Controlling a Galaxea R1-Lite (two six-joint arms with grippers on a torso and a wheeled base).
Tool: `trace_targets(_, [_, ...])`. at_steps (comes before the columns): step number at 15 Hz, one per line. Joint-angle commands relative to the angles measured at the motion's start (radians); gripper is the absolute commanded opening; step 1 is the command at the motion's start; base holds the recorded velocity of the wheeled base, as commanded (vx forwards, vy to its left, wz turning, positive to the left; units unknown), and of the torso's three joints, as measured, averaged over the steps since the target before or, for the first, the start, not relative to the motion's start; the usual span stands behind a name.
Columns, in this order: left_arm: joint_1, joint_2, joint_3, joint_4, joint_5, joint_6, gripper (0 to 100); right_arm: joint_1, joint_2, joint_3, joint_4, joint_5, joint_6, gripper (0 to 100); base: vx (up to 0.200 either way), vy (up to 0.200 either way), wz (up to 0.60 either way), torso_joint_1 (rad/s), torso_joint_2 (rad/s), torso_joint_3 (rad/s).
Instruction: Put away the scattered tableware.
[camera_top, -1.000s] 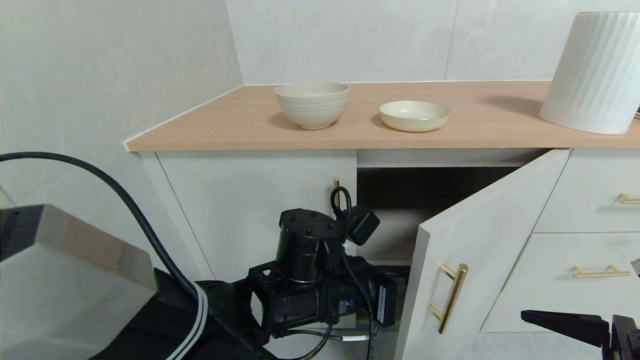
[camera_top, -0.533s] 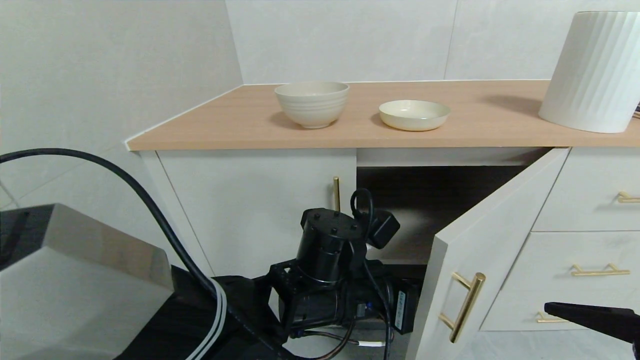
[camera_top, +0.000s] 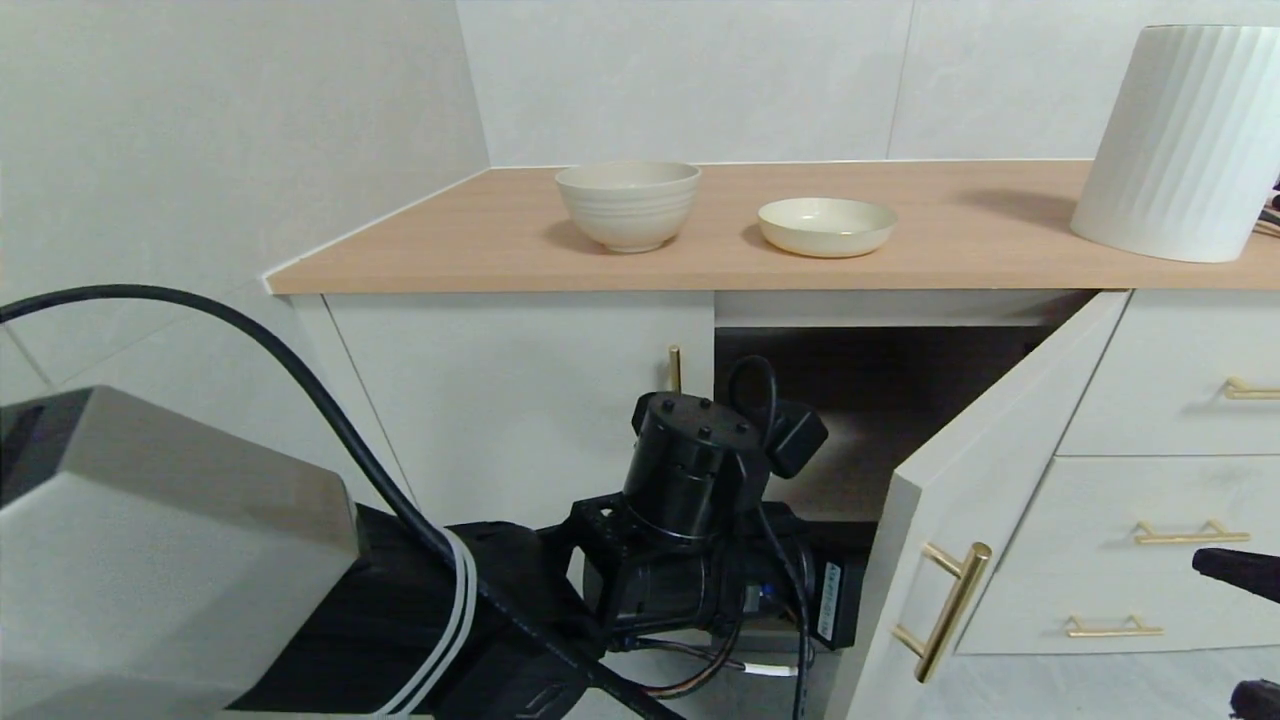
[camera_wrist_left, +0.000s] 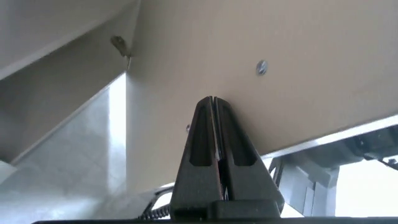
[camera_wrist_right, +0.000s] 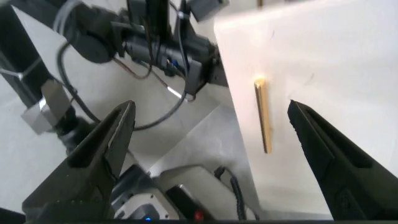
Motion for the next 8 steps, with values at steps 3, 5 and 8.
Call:
trace_targets(3, [-0.056,0.024,-0.102,0.071,0.001,-0.001,0,-0.008,-0.054,-0.060,0.035,0.001,0.002,100,0.000,0.000,0.00,0.000,0.00,0.000])
trace_targets(5, [-0.097,0.054,-0.141,0.092,0.001,-0.001,0,-0.010,-0.063,-0.068,0.035,0.001,0.002,100,0.000,0.000,0.00,0.000,0.00,0.000])
trace_targets(8, [-0.148,0.091,-0.184,0.123,0.006,-0.001,0,-0.010,-0.073,-0.075,0.035,0.001,0.002,100,0.000,0.000,0.00,0.000,0.00,0.000])
